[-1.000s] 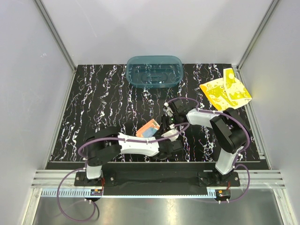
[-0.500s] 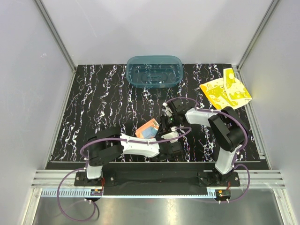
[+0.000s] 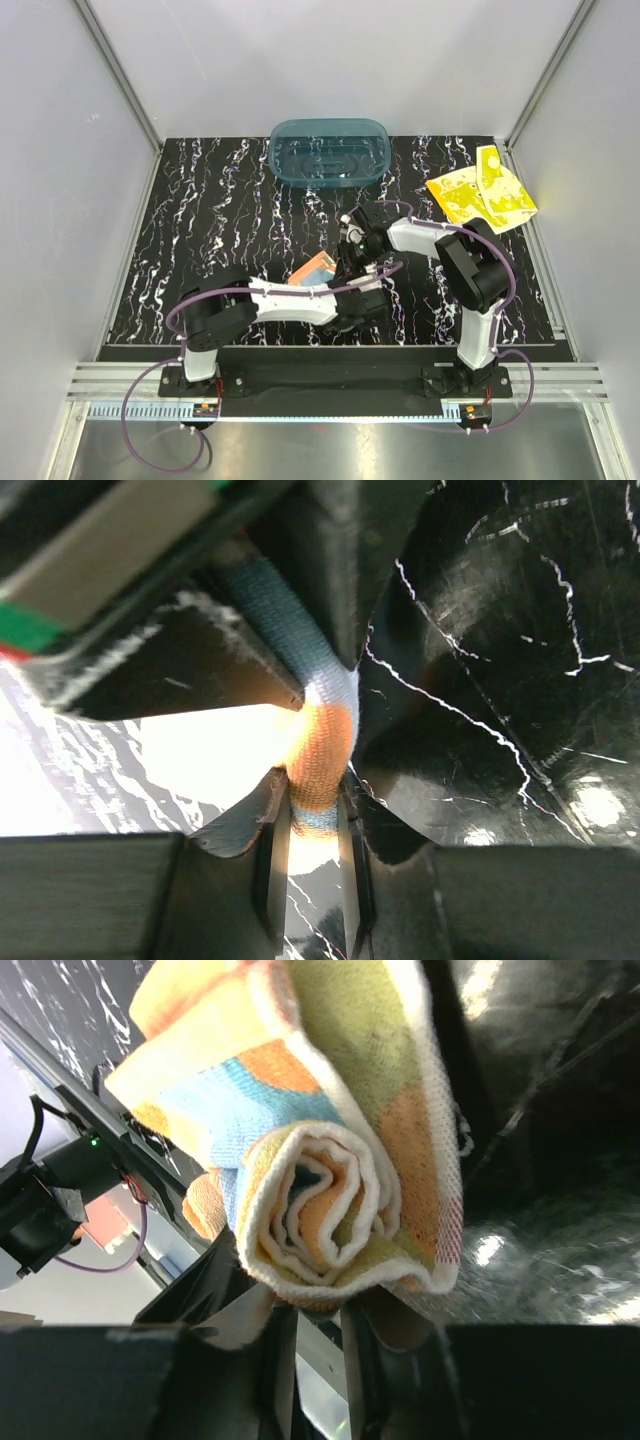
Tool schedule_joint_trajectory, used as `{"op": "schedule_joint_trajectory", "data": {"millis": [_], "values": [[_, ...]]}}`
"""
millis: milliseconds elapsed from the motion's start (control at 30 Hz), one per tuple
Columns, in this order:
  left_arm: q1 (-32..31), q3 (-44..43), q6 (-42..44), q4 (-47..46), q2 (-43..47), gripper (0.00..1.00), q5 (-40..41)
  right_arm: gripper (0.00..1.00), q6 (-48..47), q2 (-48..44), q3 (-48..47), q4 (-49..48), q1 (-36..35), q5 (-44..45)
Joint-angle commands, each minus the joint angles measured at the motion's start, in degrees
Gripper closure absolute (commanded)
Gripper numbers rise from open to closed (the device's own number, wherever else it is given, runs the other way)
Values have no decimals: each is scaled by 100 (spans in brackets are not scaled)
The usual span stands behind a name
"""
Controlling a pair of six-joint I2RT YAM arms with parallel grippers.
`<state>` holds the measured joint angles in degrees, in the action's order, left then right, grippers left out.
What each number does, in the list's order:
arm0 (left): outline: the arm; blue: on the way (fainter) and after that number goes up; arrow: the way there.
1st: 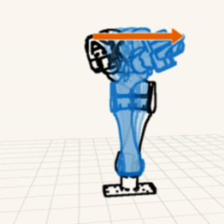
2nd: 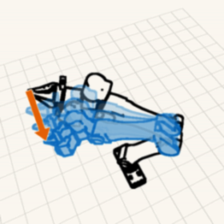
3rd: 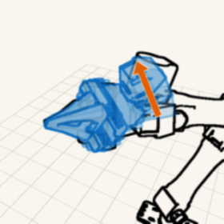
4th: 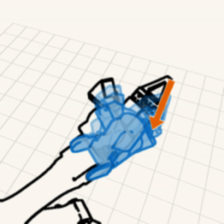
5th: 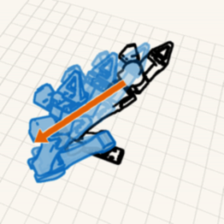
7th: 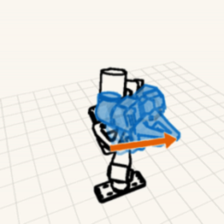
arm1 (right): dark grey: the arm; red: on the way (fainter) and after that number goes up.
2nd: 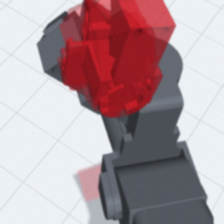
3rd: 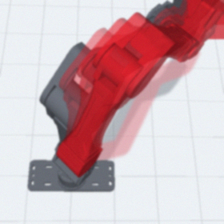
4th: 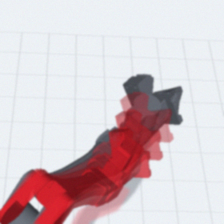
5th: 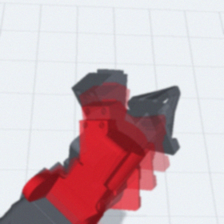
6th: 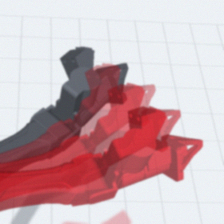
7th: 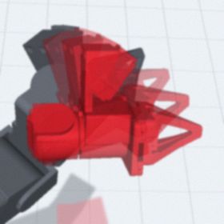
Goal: Roll the towels
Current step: Roll the towel
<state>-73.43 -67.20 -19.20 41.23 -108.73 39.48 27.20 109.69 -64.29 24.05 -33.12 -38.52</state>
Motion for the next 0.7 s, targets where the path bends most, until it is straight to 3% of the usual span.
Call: {"op": "schedule_joint_trajectory", "data": {"millis": [0,367,667], "values": [[188,-144,-128,183,211,100,-1652,72,-452,158,-338,600,245,398],[707,-786,-268,395,150,100,-3357,42,-865,79,-1269,1478,1176,503],[1383,-549,-523,-159,422,99,-5290,40,-892,-228,-1543,1725,1546,451]]}}
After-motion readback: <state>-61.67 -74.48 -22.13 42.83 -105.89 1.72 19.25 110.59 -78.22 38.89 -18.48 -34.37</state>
